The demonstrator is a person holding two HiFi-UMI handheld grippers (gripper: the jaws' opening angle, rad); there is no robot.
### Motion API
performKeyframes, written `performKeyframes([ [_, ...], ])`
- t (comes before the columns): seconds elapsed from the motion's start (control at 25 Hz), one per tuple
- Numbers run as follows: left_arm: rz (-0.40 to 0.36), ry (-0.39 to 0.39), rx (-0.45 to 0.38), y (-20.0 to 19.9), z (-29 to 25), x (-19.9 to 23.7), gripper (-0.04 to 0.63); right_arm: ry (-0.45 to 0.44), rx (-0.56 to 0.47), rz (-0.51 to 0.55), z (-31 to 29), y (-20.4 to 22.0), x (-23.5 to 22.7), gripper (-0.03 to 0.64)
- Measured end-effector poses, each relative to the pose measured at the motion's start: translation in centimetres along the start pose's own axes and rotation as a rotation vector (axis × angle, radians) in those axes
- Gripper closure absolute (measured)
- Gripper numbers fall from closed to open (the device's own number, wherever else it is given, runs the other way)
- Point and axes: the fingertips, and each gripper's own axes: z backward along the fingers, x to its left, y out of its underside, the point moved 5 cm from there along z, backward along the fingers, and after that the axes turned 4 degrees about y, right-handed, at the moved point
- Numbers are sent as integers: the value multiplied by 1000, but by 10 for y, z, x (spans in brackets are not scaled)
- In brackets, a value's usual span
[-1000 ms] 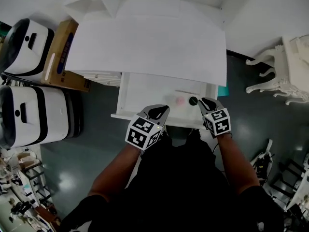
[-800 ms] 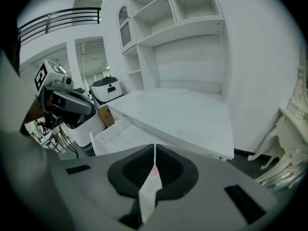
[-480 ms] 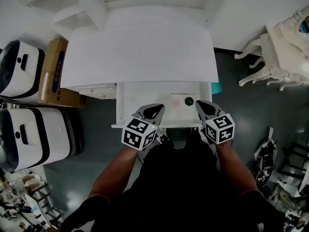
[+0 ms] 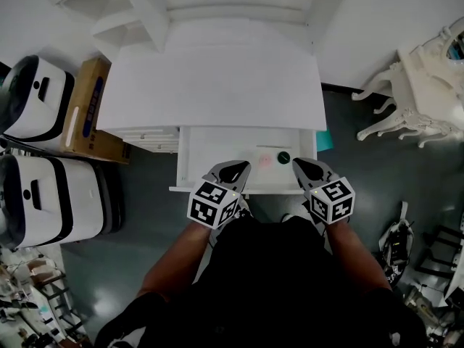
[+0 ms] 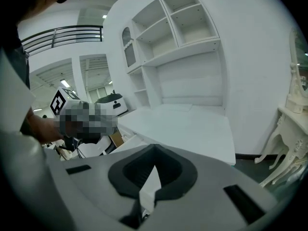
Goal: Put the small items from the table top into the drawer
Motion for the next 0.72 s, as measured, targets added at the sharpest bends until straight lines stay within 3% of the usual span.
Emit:
performKeyframes([
  [0.28,29,-39,-24,2,-10,-22,591,-39,-47,-8,21,-1,-12,591],
  [0.48,38,-59,-44,-1,-24,-54,591,-80,-38,48,40,11,-19,591],
  [0.72,44,-85,-35,5,-38,-97,592,-142,-38,39,69,25,-30,592],
])
